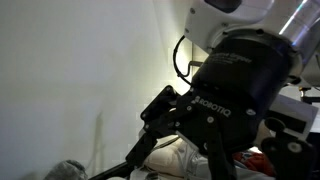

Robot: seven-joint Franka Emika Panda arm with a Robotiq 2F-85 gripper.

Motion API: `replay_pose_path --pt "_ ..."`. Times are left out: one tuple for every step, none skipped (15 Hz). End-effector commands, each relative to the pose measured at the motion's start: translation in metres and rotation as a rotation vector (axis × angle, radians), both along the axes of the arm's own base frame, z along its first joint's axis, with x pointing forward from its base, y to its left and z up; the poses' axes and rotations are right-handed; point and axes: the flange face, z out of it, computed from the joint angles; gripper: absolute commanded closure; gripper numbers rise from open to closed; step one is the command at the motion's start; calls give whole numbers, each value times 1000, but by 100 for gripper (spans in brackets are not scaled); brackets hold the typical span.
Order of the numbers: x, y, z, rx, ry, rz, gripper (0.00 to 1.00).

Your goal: Put the socks on the grey bag

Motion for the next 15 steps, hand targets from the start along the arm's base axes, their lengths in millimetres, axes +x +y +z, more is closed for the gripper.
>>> replay_pose_path --pt "2 0 0 2 -3 -4 0" --pt "3 0 0 3 -2 -5 0" --pt "3 -1 -1 3 -2 -6 0" --pt "3 -1 -1 3 -2 -7 0" --pt "3 -1 -1 4 -2 -7 0" --pt "7 -1 -6 9 4 -12 0" --pt "9 1 -10 17 15 -8 0" --pt "12 4 -10 -9 1 -2 0" --pt "14 10 -10 -11 -5 24 0" --pt "17 14 -9 -35 -19 32 0" --pt "18 21 -10 -43 -21 62 0" --pt "20 27 -10 -55 -33 76 0" --pt "22 34 -11 -73 -49 94 0" --pt "24 39 -12 -70 -52 110 0" --pt "28 44 -13 -80 -74 109 0"
